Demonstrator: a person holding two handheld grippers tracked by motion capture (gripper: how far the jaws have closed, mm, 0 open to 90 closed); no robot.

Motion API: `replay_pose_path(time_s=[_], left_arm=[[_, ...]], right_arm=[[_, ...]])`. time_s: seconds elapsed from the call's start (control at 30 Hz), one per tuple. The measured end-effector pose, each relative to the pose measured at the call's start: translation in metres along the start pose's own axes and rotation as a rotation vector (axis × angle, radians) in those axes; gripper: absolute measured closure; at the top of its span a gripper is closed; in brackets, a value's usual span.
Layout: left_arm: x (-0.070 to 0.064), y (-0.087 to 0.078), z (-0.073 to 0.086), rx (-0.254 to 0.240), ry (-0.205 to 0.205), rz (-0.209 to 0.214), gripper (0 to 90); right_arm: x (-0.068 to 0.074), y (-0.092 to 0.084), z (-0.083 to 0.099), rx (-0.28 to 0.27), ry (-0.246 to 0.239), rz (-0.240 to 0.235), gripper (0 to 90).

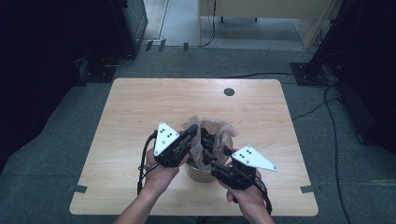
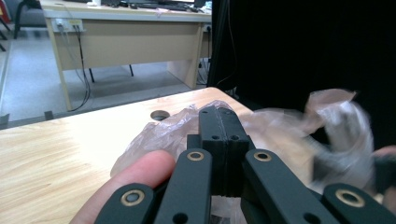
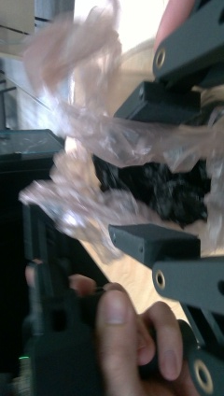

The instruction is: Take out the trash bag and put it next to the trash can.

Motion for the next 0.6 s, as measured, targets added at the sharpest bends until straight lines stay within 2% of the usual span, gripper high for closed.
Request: replay_pose_path(time_s=[0.2, 0.33, 0.4, 0.43, 0.6], left_arm=[[0.003, -0.006, -0.003, -0.010, -0.008, 0.004, 90.0], [0.008, -0.011, -0.006, -0.017, -0.017, 0.001, 90.0], [0.009, -0.014, -0.008, -0.023, -0.019, -0.001, 90.0], [0.009, -0.015, -0.009, -0.025, -0.020, -0.003, 90.0], [0.013, -0.021, -0.010, -0.044, -0.033, 0.004, 88.3]], right_arm=[[0.014, 0.025, 0.006, 0.082, -0.023, 0.043, 31.7], [0.025, 0.039, 0.011, 0.136, -0.029, 0.038, 29.9], [0.027, 0.044, 0.012, 0.152, -0.043, 0.058, 30.6], [0.027, 0.047, 0.013, 0.158, -0.043, 0.065, 34.9], [0.021, 0.049, 0.011, 0.151, -0.052, 0.101, 76.2]])
Point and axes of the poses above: each handheld gripper's, and its own axes: y roughly forward along the jaws, z roughly out of its underside, x roughly to its left, the point moved 8 cm from there along y, roughly forward along the jaws, and after that the axes turned 10 degrees about -z, right-handed, at the moved point
